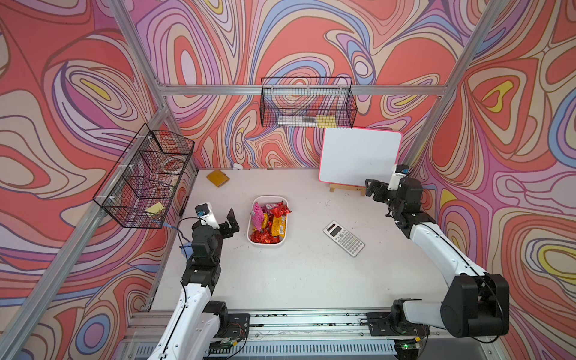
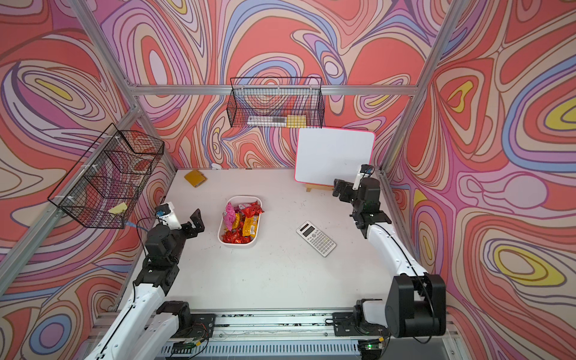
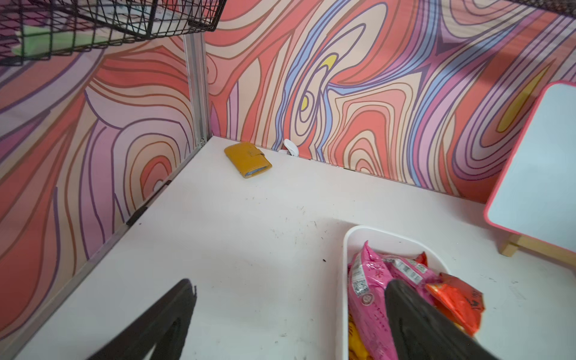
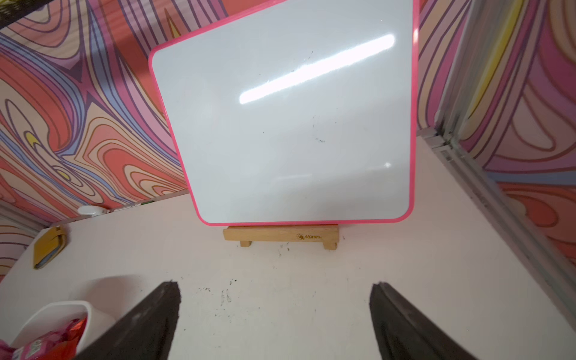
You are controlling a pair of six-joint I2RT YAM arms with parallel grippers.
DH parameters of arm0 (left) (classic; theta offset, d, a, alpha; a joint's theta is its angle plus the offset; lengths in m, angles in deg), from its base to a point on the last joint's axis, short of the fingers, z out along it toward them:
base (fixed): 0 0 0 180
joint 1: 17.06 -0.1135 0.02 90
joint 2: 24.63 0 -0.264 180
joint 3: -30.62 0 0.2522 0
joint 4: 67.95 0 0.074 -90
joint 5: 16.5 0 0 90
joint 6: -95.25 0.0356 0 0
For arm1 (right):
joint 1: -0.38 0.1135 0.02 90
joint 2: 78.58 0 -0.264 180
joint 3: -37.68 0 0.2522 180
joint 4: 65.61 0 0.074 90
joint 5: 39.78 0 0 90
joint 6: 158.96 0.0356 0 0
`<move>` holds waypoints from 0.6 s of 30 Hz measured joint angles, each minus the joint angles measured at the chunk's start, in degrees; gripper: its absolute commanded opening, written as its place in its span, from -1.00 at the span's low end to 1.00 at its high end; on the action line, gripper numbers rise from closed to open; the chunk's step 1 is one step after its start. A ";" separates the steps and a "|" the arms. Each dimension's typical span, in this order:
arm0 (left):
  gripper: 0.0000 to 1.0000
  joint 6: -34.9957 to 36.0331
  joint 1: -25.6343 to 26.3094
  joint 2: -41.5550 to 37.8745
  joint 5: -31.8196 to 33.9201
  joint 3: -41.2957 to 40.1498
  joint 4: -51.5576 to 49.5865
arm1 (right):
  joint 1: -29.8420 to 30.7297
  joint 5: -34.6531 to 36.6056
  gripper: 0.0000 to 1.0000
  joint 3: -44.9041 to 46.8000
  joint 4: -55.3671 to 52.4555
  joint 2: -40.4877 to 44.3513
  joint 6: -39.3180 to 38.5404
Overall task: Take the tea bags out of the storage box
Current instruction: Pick up the tea bag from the storage box.
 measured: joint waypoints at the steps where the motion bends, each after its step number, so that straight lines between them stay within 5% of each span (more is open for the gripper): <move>1: 0.99 -2.01 0.00 -0.28 -1.07 0.85 -2.58 | 0.00 -1.99 0.66 -1.38 -1.86 -1.09 1.20; 7: 0.97 -13.18 0.02 2.45 -9.57 5.49 -17.75 | 4.48 -9.31 0.63 -2.16 -10.60 -3.26 8.74; 14: 0.94 -17.68 1.51 10.36 -17.62 12.68 -29.49 | 25.73 -8.74 0.48 -2.49 -12.44 -4.13 17.11; 18: 0.94 -17.75 8.31 17.31 -14.47 21.62 -34.80 | 33.64 -6.78 0.44 -5.25 -11.63 -9.70 22.71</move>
